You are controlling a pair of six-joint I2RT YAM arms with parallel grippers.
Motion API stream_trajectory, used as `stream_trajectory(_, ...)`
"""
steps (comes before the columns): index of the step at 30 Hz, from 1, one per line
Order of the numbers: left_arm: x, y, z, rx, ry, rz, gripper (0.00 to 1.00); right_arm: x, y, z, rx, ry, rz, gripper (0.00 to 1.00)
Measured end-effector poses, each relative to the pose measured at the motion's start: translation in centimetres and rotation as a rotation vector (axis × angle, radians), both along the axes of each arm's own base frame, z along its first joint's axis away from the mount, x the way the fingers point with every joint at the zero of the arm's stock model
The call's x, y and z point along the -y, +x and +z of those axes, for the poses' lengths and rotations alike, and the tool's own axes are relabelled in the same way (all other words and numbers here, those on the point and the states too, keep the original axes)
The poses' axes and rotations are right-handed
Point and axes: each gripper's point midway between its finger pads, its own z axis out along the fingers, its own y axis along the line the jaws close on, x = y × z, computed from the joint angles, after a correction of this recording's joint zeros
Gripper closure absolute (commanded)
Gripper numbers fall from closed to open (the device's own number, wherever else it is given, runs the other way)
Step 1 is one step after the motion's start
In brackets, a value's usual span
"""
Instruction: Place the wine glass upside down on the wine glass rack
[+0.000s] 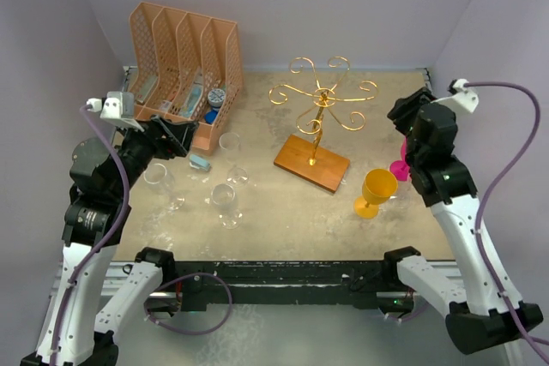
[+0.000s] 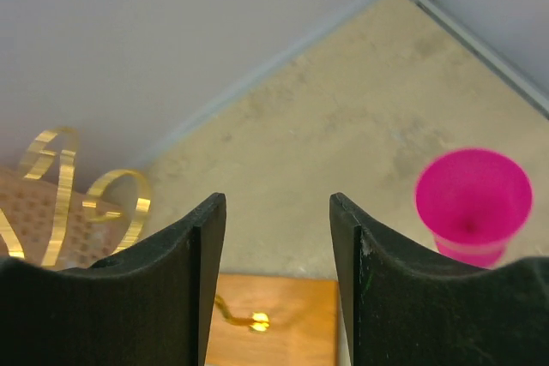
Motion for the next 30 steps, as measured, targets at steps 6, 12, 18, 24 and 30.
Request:
stream_trajectory(6, 0.4, -0.2, 0.3, 0.009, -0.007, -0.026, 0.26, 1.7, -1.1, -7.0, -0.182, 0.036, -0.139, 0.42)
stream_trajectory(12, 0.4, -0.5, 0.6, 0.023, -0.011, -0.028, 0.26, 3.7, -2.0, -6.5, -0.132, 0.087, -0.273, 0.45)
stream_trajectory(18, 0.4, -0.5, 0.9, 0.027, -0.028, -0.022, 0.28, 4.9, 0.3, -8.4, -0.174, 0.065, -0.343, 0.52)
stream_trajectory(24, 0.3, 0.3, 0.2, -0.008, -0.040, -0.005, 0.29, 9.2, 2.6, -10.9, -0.251, 0.027, -0.422, 0.52)
stream_trajectory(30, 0.1, 0.8, -0.2, -0.026, -0.038, 0.014, 0.29, 9.4, 4.4, -11.7, -0.265, 0.025, -0.367, 0.47)
